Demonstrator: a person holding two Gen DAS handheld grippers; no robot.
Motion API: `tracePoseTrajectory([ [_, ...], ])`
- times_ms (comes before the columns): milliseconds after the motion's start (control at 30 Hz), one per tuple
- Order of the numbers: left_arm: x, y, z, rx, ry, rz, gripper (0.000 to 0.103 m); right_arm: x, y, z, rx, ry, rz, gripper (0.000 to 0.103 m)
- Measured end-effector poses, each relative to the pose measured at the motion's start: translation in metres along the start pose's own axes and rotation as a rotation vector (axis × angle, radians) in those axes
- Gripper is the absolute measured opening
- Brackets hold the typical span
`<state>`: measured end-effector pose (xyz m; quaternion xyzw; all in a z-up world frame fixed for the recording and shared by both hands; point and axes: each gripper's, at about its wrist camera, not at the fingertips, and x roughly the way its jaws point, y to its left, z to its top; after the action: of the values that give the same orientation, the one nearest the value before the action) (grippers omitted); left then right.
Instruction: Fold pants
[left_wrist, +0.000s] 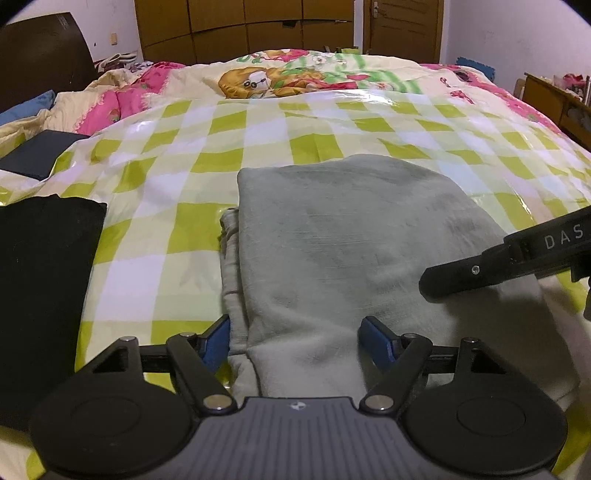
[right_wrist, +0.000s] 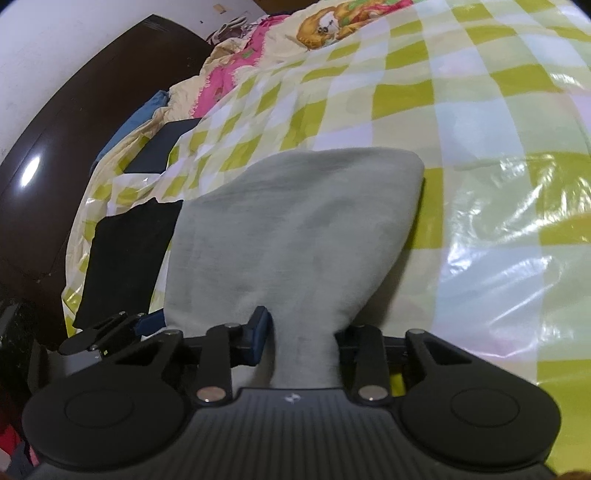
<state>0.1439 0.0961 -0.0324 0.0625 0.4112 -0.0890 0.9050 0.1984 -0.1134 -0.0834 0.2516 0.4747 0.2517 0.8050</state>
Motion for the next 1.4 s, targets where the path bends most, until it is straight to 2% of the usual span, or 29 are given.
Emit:
tracePoseTrajectory([
  [400, 0.004, 0.001, -0.001, -0.011, 0.002, -0.006, 0.09, 0.007, 0.006, 0.001, -0.026, 0.015, -0.024, 0.034],
  [500, 0.008, 0.004, -0.003, -0.013, 0.002, -0.016, 0.094, 0.011, 0.008, 0.002, -0.03, 0.023, -0.029, 0.035],
  [567, 0.013, 0.007, -0.004, -0.008, 0.004, -0.02, 0.103, 0.015, 0.01, 0.004, -0.03, 0.031, -0.028, 0.038],
  [600, 0.015, 0.009, -0.004, -0.007, 0.004, -0.017, 0.103, 0.016, 0.011, 0.005, -0.031, 0.034, -0.027, 0.041],
  [700, 0.016, 0.014, -0.004, -0.05, 0.003, -0.035, 0.102, 0.017, 0.015, 0.005, -0.032, 0.031, -0.035, 0.04],
  [733, 0.013, 0.013, -0.004, -0.059, 0.0, -0.045, 0.091, 0.015, 0.016, 0.005, -0.031, 0.029, -0.033, 0.037],
  [767, 0.009, 0.011, -0.005, -0.064, -0.004, -0.058, 0.082, 0.013, 0.017, 0.005, -0.03, 0.027, -0.026, 0.027],
  [800, 0.004, 0.008, -0.006, -0.055, -0.01, -0.045, 0.08, 0.009, 0.017, 0.005, -0.022, 0.022, -0.015, 0.019],
  [867, -0.003, 0.004, -0.006, -0.044, -0.023, -0.03, 0.065, -0.002, 0.015, 0.004, -0.007, 0.01, 0.027, 0.013],
  [900, -0.006, 0.005, -0.005, -0.063, -0.026, -0.038, 0.061, -0.008, 0.014, 0.003, -0.002, 0.004, 0.045, 0.011],
  [967, -0.014, 0.009, -0.002, -0.113, -0.031, -0.072, 0.046, -0.02, 0.014, 0.002, 0.006, -0.009, 0.069, 0.01],
  [1067, -0.026, 0.002, 0.006, -0.12, -0.041, -0.105, 0.036, -0.042, 0.013, 0.002, 0.003, -0.031, 0.097, 0.009],
  [1267, -0.025, -0.035, 0.003, -0.042, -0.014, -0.156, 0.037, -0.077, -0.009, -0.007, 0.031, -0.056, 0.044, 0.01],
  [1300, -0.023, -0.041, 0.002, -0.02, -0.01, -0.143, 0.039, -0.076, -0.014, -0.009, 0.042, -0.041, 0.04, 0.013],
  [1400, -0.012, -0.056, 0.0, 0.038, 0.009, -0.095, 0.048, -0.071, -0.027, -0.013, 0.067, -0.026, 0.028, 0.014],
])
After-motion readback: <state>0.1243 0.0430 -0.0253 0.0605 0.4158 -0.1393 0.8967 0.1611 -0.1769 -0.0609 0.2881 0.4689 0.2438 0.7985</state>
